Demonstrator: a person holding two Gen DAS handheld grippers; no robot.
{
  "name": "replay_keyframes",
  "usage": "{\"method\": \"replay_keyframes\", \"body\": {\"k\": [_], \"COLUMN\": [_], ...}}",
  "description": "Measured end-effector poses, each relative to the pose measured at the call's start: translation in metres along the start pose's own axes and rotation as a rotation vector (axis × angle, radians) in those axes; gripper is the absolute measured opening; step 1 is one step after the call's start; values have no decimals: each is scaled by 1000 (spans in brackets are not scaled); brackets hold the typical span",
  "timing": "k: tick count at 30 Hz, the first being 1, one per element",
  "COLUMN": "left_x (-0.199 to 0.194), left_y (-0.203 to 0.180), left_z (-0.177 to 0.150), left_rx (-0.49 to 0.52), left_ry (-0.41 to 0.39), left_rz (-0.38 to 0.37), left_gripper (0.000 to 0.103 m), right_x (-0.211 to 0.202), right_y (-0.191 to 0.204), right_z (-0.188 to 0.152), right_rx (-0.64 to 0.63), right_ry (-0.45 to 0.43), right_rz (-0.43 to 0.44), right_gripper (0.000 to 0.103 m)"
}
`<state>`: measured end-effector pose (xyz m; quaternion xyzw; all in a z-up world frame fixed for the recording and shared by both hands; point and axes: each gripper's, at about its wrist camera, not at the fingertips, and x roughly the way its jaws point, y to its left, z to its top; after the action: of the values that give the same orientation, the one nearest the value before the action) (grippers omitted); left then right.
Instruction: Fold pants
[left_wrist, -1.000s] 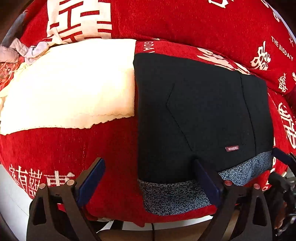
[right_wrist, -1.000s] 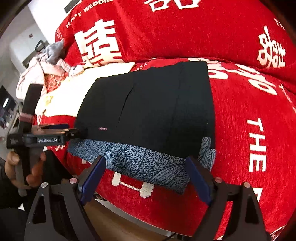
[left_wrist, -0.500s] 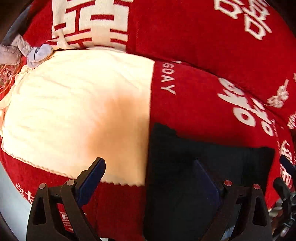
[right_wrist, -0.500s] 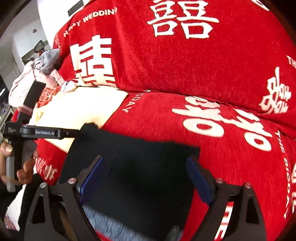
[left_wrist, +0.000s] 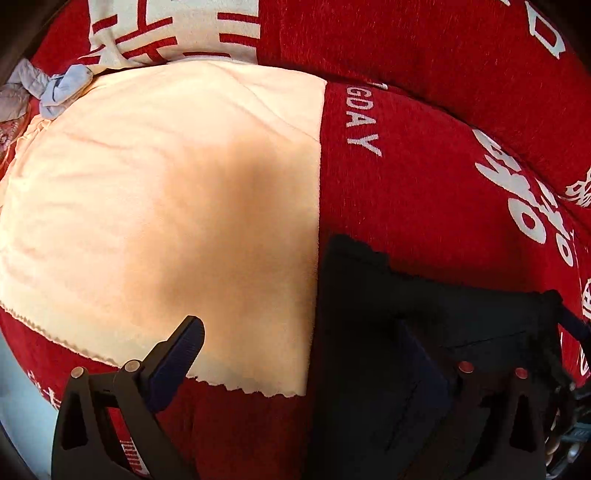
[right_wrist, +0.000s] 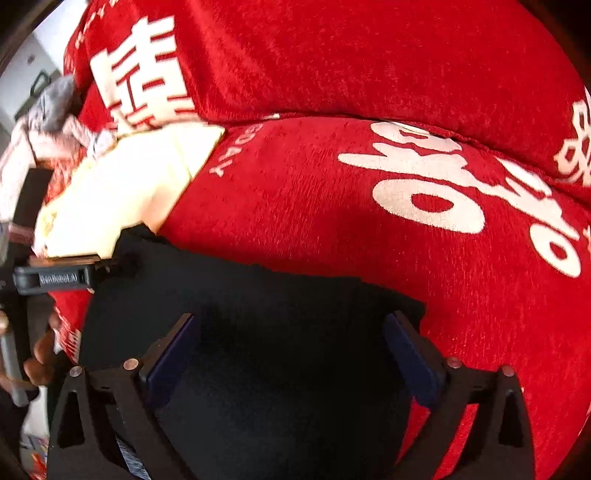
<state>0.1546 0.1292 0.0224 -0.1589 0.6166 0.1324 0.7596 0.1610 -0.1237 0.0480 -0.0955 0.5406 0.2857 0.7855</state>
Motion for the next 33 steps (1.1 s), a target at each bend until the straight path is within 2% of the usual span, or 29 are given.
{"method": "replay_keyframes", "body": {"k": [4, 8, 11, 15, 18, 20, 23, 27, 33], "left_x": [-11, -36, -29, -14, -18, -27, -40, -59, -72], "left_y": [2, 14, 20, 13, 4, 6, 11, 10, 2], "left_z": [4, 3, 9, 7, 5, 0, -15, -44, -80], "left_rx": [9, -42, -76, -38, 8, 12, 2, 35, 76], "left_ry": [4, -86, -62, -48, -74, -83, -100, -134, -145], "left_rz": [-12, -47, 14, 71, 114, 95, 58, 30, 24], "left_gripper": [103, 103, 103, 103, 103, 103, 103, 103, 103], "right_x": [-3, -32, -28, -1, -2, -16, -44, -75, -99], "right_y": [4, 4, 9, 6, 7, 10, 16, 30, 58], "right_z": [4, 0, 3, 4, 4, 0, -17, -57, -113], "right_rx": [-24, 19, 2, 20, 10, 13, 11, -9, -108], "right_ry": [28, -67, -51, 39, 40, 15, -47, -108, -153], "right_rz": [-22, 16, -29, -58, -72, -80, -59, -56, -112], "right_gripper": [103, 103, 103, 103, 103, 103, 103, 103, 103]}}
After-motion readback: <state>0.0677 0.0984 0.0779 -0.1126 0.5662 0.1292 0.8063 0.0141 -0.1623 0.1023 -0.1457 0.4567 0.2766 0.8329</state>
